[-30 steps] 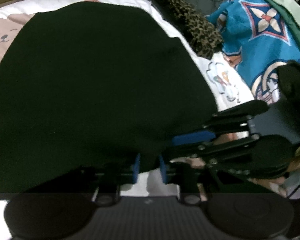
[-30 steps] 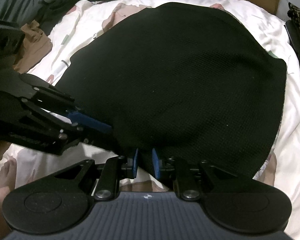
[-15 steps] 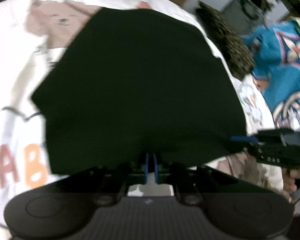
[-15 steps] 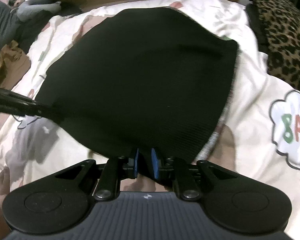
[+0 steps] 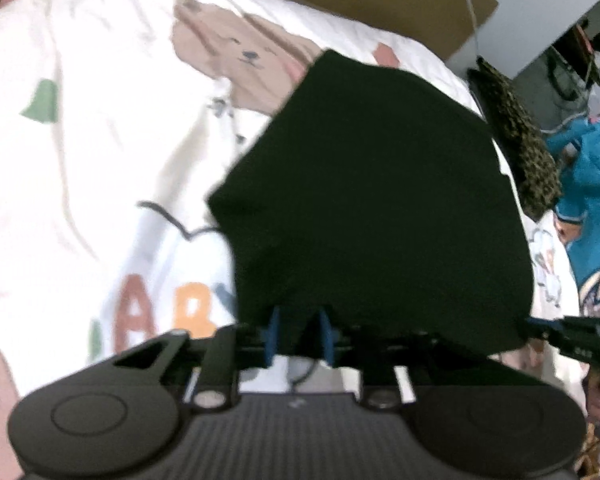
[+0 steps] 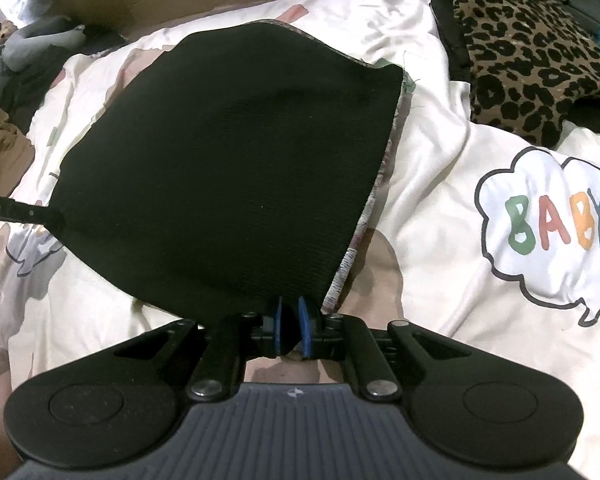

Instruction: Fold clothes

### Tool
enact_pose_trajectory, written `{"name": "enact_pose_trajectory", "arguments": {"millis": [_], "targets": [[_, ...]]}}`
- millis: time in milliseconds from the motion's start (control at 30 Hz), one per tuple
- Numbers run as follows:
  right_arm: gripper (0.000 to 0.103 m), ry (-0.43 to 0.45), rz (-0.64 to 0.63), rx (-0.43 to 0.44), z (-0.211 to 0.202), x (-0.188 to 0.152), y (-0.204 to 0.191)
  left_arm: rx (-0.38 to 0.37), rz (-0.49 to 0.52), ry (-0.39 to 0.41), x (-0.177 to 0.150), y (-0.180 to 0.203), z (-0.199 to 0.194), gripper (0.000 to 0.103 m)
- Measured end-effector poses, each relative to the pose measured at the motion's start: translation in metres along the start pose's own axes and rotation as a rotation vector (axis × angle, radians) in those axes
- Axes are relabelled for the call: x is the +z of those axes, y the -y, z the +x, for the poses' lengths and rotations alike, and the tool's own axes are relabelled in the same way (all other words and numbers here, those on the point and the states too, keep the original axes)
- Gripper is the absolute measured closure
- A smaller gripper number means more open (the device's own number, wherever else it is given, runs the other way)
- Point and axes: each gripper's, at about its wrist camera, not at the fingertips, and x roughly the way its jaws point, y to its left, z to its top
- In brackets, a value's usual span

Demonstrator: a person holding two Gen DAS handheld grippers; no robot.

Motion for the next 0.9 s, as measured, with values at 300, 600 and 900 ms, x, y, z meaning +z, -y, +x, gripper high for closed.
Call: {"name": "enact_pose_trajectory", "arguments": {"millis": [300,600,900], "targets": [[0.077,-0.003,0.144,0.101,-0.024,-0.011,0.015,0.046,-0.102,0.068,-0.002,-0.035,-0.031,0.067],[0.067,-0.038,0.433,0.282,-0.011,-0.032,0.032,-0.055,-0.288,0.047,-0.014,-0.047,-0.025,0.062],[0.057,-0.021,0.738,0.365,0.006,-0.053,0.061,-0.209,-0.559,-0.006,-0.031,-0.062,0.004,0.059]]}}
